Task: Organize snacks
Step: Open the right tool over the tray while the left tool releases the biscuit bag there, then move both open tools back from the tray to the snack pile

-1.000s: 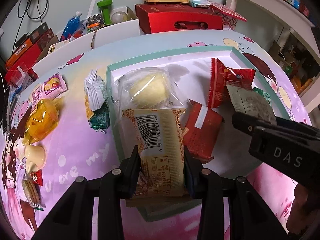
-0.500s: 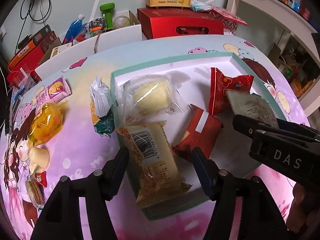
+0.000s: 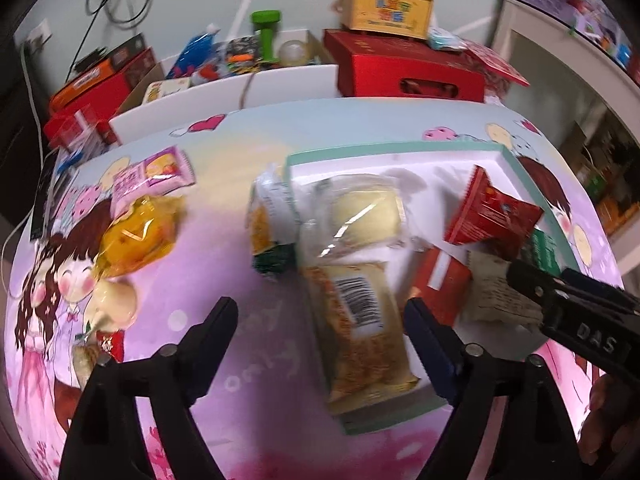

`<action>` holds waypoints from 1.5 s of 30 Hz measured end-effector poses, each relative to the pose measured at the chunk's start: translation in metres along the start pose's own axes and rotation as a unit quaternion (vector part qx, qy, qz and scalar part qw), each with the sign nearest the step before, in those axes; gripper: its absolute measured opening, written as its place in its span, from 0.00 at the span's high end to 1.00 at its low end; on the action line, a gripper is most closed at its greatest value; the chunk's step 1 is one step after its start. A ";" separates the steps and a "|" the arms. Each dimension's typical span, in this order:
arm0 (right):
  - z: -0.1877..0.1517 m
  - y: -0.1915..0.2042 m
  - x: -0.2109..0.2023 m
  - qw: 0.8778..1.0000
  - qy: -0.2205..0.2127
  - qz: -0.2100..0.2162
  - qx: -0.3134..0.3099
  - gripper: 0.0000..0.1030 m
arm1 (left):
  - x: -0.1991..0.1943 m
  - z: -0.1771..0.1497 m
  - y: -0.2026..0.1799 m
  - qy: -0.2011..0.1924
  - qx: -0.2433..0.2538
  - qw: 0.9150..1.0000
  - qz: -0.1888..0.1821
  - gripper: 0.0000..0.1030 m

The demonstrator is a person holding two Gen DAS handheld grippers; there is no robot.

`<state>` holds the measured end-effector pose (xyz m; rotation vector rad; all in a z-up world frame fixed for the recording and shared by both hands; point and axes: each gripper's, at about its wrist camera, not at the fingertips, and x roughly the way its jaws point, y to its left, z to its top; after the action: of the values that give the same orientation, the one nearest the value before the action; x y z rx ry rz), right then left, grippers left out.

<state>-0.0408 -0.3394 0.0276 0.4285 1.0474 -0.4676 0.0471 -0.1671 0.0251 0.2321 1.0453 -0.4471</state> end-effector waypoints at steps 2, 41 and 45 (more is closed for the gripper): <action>0.000 0.000 0.000 1.000 -0.002 0.000 0.001 0.02 | 0.001 0.000 0.005 -0.003 -0.008 1.000 0.007 0.10; 0.002 0.029 -0.010 0.996 -0.050 0.071 -0.018 0.00 | -0.027 -0.008 0.091 -0.023 -0.103 0.993 0.046 0.00; 0.001 0.048 -0.012 0.994 -0.055 0.092 -0.036 0.00 | -0.037 -0.015 0.123 -0.026 -0.139 0.987 0.074 0.00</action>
<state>-0.0185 -0.2989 0.0438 0.4265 0.9053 -0.2847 0.0771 -0.0429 0.0470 0.0477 1.0183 -0.1697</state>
